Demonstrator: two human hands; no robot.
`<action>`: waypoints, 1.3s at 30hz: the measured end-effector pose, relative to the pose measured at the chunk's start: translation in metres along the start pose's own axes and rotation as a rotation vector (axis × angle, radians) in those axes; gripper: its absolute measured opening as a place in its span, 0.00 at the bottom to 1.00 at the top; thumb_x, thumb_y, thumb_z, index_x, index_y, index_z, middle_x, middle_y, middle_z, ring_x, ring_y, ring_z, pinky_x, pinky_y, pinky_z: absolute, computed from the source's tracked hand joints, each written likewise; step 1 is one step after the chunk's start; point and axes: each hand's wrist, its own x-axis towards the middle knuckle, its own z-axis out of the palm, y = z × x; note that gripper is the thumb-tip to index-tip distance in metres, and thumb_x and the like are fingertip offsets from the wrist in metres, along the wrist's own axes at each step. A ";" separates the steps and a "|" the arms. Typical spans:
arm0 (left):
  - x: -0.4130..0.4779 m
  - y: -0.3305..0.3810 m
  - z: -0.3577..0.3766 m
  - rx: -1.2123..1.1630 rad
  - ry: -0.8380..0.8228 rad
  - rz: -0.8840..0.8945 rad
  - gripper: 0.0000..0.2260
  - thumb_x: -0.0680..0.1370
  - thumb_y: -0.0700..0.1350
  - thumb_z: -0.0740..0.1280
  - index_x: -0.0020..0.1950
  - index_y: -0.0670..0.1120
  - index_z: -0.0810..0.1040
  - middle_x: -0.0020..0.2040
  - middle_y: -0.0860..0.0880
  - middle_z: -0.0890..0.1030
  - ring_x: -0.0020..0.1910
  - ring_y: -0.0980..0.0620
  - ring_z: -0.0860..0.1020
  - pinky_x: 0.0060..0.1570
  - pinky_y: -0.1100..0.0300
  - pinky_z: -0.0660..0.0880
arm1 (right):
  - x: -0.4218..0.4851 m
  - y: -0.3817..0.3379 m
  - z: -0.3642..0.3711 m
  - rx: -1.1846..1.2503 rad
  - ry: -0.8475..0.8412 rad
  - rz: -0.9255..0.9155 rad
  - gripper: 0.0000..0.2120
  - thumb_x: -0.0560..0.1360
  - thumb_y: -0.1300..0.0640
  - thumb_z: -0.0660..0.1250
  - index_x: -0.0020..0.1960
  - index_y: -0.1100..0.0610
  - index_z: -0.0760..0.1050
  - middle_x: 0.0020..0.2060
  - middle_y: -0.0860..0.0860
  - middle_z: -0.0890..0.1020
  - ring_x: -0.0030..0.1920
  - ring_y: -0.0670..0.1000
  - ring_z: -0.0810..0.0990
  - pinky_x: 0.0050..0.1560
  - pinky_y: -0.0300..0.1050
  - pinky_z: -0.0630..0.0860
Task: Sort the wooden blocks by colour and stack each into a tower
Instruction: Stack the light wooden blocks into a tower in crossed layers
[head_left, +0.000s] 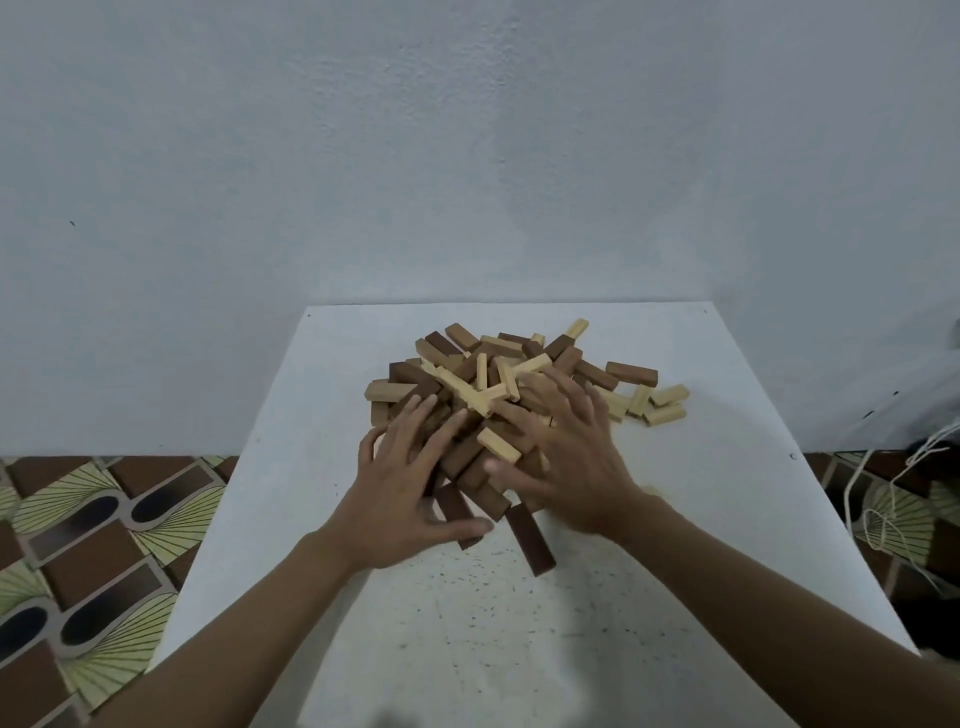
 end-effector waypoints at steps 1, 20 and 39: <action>-0.001 0.000 0.000 0.021 -0.040 0.007 0.52 0.67 0.79 0.66 0.83 0.61 0.47 0.84 0.52 0.43 0.82 0.51 0.38 0.78 0.45 0.45 | -0.017 0.000 -0.006 -0.005 -0.075 0.023 0.34 0.73 0.24 0.55 0.74 0.38 0.66 0.79 0.47 0.56 0.80 0.53 0.45 0.76 0.67 0.47; 0.034 0.007 0.017 0.191 0.066 -0.148 0.51 0.63 0.86 0.58 0.81 0.69 0.45 0.84 0.50 0.49 0.83 0.48 0.41 0.75 0.35 0.48 | -0.026 0.037 0.002 -0.201 -0.278 -0.012 0.45 0.68 0.18 0.51 0.79 0.33 0.43 0.81 0.51 0.39 0.80 0.57 0.35 0.72 0.76 0.45; 0.077 -0.012 0.016 0.112 0.077 -0.163 0.50 0.64 0.85 0.59 0.80 0.70 0.44 0.84 0.52 0.50 0.82 0.52 0.38 0.75 0.37 0.46 | 0.021 0.067 0.010 -0.137 -0.264 -0.080 0.47 0.67 0.17 0.50 0.80 0.36 0.43 0.81 0.49 0.40 0.80 0.52 0.36 0.75 0.68 0.39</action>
